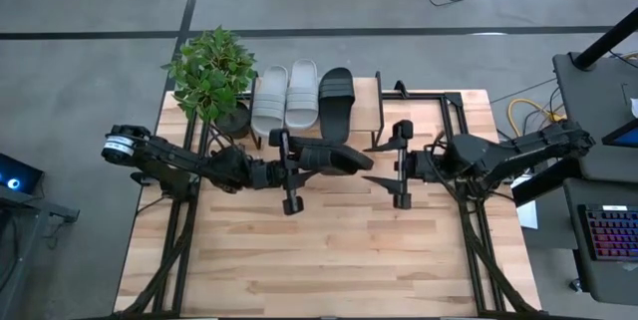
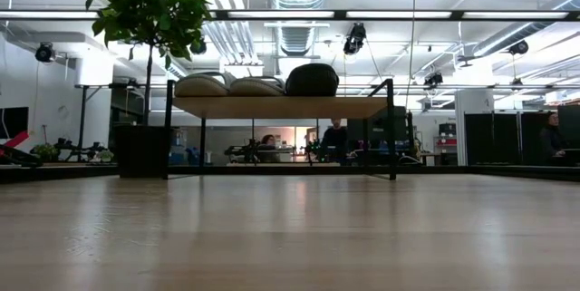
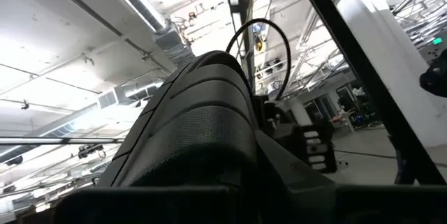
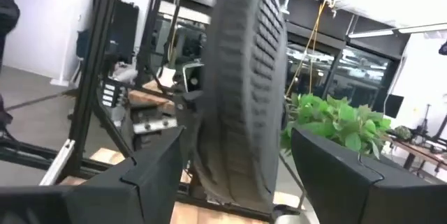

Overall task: Pick and place slides into the shelf
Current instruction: Put the black slipper on the shelf

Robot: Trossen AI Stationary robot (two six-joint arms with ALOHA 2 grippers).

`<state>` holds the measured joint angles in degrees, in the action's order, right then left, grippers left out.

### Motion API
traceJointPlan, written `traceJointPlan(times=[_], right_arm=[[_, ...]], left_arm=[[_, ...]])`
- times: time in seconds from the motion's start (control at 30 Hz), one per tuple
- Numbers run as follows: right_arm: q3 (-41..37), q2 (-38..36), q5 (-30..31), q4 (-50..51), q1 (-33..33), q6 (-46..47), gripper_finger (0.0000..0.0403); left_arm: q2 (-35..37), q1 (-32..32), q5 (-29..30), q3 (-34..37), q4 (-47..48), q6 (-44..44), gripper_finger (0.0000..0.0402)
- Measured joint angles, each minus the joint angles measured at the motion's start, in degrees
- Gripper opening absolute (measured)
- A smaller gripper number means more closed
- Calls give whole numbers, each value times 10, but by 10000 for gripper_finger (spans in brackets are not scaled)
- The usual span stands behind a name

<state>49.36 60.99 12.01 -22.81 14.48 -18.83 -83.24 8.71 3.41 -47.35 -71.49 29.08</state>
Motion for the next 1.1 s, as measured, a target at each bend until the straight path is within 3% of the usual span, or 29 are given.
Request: traceJointPlan(times=[0.23, 0.47, 0.8, 1.1], right_arm=[[0, 3, 0, -21, -3, -11, 262], [0, 3, -1, -35, -9, -8, 236], [7, 57, -3, -82, -22, -24, 184], [33, 70, 32, -75, -22, -37, 96]], left_arm=[[0, -5, -1, 0, 0, -17, 0], [0, -5, -17, 0, 0, -38, 0], [0, -11, -18, 0, 16, -48, 0], [0, -11, -18, 1, 20, -47, 0]])
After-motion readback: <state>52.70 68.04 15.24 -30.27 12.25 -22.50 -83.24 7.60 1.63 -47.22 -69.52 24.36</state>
